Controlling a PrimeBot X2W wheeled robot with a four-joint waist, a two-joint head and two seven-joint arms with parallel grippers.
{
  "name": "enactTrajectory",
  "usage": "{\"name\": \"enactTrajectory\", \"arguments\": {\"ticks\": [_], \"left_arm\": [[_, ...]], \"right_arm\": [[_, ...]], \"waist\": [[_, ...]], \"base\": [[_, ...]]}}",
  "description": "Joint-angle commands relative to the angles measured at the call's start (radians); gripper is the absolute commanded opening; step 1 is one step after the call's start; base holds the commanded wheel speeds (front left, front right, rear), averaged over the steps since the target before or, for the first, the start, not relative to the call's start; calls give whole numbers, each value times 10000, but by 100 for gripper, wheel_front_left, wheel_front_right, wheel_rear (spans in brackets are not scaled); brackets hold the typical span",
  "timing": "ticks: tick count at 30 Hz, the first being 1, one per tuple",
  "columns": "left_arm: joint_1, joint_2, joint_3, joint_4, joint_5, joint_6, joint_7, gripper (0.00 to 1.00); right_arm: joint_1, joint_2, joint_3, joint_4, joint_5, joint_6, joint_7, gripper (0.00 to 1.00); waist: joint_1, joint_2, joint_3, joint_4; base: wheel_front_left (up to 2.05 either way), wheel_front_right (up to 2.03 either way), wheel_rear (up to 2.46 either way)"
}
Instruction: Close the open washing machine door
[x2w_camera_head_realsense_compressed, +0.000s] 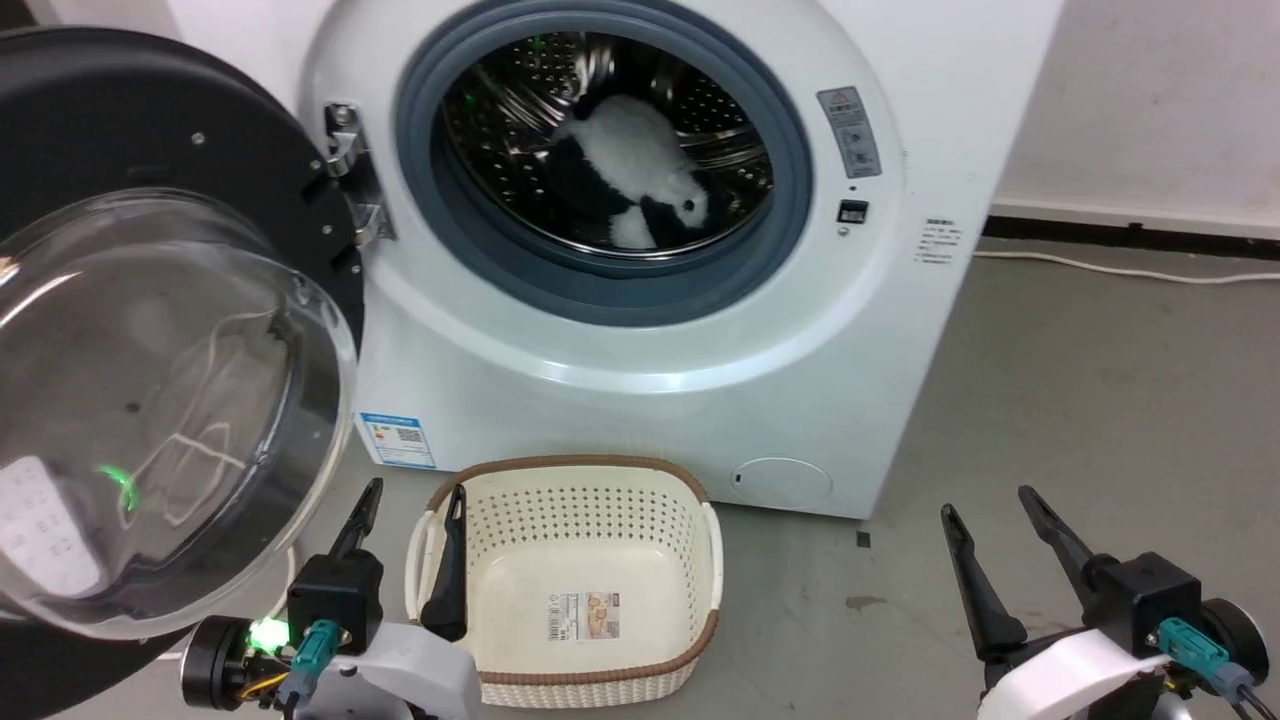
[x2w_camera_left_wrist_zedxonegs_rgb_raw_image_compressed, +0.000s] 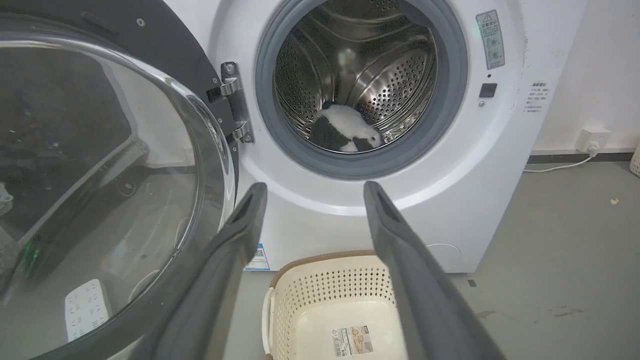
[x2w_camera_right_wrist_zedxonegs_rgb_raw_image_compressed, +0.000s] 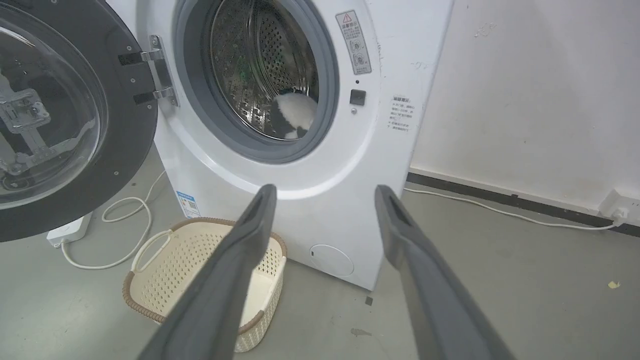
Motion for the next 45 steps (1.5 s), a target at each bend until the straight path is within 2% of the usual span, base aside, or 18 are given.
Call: {"name": "enactTrajectory", "arguments": {"ticks": [1, 14, 27, 45], "left_arm": [[78, 81, -81, -25, 16, 57, -112, 100], [235, 252, -423, 18, -36, 95, -405, 100], [419, 286, -544, -57, -218, 312, -718, 100], [654, 283, -504, 77, -357, 308, -1135, 100]], "right_arm": [[122, 7, 18, 23, 67, 2, -104, 100], [257, 11, 320, 174, 130, 3, -396, 100], [150, 15, 693, 384, 180, 4, -709, 100], [326, 21, 926, 535, 361, 6, -1127, 100]], "waist": [[0, 0, -26, 102], [0, 0, -208, 984], [0, 0, -152, 1683], [0, 0, -312, 2396]], "base": [[0, 0, 0], [0, 0, 0], [0, 0, 0], [0, 0, 0]]}}
